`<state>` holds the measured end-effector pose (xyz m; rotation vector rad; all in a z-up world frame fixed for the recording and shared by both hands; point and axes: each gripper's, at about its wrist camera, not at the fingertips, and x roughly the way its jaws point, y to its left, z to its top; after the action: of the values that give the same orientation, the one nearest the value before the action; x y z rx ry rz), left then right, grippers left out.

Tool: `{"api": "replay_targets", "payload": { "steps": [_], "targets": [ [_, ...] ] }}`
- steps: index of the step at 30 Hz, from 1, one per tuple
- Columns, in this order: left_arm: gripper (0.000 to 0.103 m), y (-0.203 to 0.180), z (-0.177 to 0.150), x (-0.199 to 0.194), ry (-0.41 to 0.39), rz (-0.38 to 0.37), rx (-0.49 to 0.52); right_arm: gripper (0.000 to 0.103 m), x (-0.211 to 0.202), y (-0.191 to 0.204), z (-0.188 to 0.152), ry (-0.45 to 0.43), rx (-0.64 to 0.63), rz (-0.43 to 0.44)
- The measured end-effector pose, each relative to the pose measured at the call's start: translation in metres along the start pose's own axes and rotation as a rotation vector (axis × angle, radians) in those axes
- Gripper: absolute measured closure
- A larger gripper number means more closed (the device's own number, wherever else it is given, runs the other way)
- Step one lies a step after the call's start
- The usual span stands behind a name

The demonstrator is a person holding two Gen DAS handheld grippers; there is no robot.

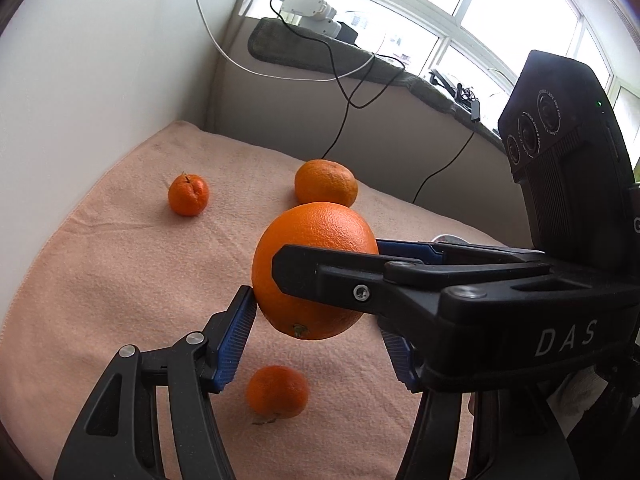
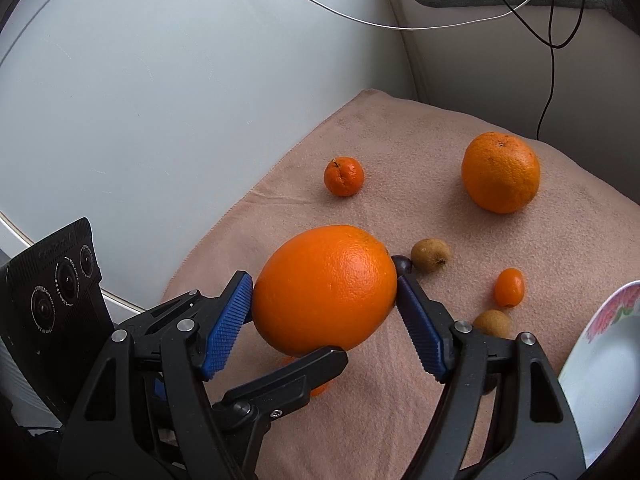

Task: Organize fruits
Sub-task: 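Lift the large orange with the right tool and release it onto the plate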

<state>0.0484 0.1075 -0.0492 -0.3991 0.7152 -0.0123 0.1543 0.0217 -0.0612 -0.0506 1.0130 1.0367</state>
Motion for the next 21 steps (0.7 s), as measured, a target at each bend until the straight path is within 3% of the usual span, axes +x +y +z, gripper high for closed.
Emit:
{"api": "replay_targets", "payload": {
  "steps": [10, 21],
  "targets": [
    [0.042, -0.056, -0.004, 0.010, 0.021, -0.064, 0.073, 0.026, -0.057, -0.031, -0.028, -0.054, 0.057, -0.052],
    [0.042, -0.116, -0.024, 0.039, 0.102, -0.149, 0.156, 0.026, -0.102, -0.081, -0.071, -0.093, 0.188, -0.107]
  ]
}}
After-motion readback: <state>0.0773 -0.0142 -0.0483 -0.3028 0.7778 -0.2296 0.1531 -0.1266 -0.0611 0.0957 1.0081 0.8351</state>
